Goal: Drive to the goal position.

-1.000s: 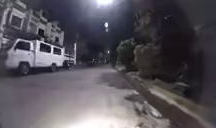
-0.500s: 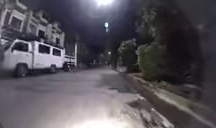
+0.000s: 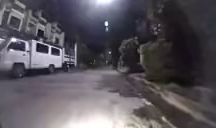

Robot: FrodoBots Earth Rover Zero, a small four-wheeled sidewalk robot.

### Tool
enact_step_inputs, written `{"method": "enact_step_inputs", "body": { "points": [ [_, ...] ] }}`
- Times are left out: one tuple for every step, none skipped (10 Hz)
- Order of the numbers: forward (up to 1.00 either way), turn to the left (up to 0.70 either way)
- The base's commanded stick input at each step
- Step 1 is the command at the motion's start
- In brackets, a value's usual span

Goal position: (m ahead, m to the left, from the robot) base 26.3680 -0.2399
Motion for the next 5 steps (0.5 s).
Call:
{"method": "enact_step_inputs", "body": {
  "points": [
    [0.50,-0.31],
    [0.50,-0.01],
    [0.50,0.00],
    [0.50,0.00],
    [0.50,0.00]
  ]
}}
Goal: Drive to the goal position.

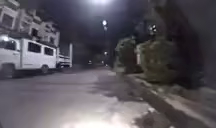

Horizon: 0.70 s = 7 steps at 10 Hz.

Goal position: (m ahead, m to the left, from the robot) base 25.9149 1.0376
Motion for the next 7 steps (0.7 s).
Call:
{"method": "enact_step_inputs", "body": {
  "points": [
    [0.50,0.00],
    [0.50,0.00],
    [0.50,0.00],
    [0.50,0.00],
    [0.50,0.00],
    [0.50,0.00],
    [0.50,0.00]
  ]
}}
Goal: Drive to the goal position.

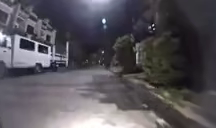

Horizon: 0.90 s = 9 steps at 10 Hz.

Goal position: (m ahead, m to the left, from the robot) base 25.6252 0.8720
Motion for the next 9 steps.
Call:
{"method": "enact_step_inputs", "body": {
  "points": [
    [0.50,0.00],
    [0.50,0.00],
    [0.50,0.00],
    [0.50,0.00],
    [0.50,0.00],
    [0.50,0.00],
    [0.50,0.00],
    [0.50,0.00],
    [0.50,0.00]
  ]
}}
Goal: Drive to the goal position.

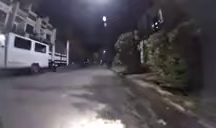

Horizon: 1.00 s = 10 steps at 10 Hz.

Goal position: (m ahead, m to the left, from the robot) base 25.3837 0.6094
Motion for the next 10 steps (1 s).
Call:
{"method": "enact_step_inputs", "body": {
  "points": [
    [0.50,0.00],
    [0.50,0.00],
    [0.50,0.00],
    [0.50,0.00],
    [0.50,0.00],
    [0.50,0.00],
    [0.50,0.00],
    [0.50,0.00],
    [0.50,0.00],
    [0.50,0.00]
  ]
}}
